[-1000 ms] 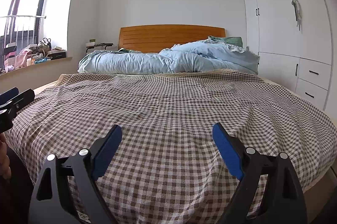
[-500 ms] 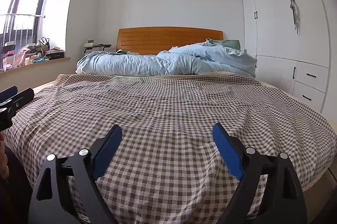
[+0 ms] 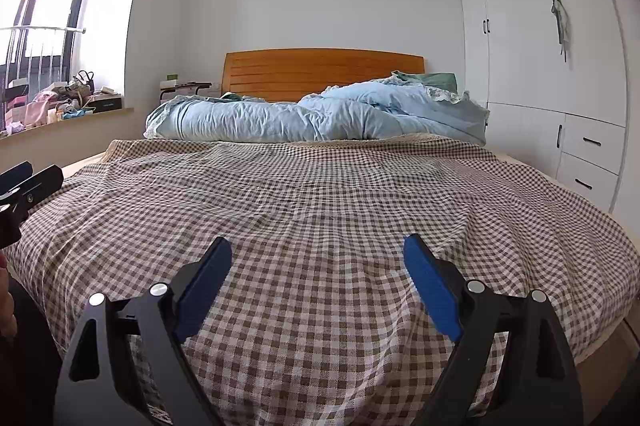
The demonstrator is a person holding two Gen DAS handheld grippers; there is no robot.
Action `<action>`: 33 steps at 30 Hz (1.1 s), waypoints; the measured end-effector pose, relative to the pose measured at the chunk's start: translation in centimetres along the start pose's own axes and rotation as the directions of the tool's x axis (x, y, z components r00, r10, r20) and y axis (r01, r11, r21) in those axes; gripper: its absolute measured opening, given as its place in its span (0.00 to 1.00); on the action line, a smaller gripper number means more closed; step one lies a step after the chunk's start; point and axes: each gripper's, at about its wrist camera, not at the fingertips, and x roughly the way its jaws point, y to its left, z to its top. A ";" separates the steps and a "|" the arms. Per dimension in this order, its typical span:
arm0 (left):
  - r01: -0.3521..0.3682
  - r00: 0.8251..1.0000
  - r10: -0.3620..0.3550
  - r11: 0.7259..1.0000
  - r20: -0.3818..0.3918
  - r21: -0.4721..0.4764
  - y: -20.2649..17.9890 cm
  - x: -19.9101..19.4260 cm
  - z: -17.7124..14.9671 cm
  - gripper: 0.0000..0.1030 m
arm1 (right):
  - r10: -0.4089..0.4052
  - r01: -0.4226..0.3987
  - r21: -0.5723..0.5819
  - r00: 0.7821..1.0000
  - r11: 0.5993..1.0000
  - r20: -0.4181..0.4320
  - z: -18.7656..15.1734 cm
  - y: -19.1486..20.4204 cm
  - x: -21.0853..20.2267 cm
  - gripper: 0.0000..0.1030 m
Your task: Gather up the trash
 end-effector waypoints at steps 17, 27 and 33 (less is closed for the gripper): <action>0.000 1.000 0.000 1.000 0.003 -0.004 0.0 0.0 0.1 0.93 | -0.007 0.007 -0.012 1.000 1.000 0.006 0.0 0.1 -0.1 0.82; 0.005 1.000 -0.005 1.000 -0.001 -0.002 0.2 0.1 0.2 0.93 | -0.006 0.006 -0.014 1.000 1.000 0.006 0.0 0.2 -0.1 0.82; 0.008 1.000 -0.008 1.000 0.003 0.000 0.3 0.0 0.1 0.93 | -0.010 0.010 -0.012 1.000 1.000 0.009 0.0 0.2 -0.1 0.82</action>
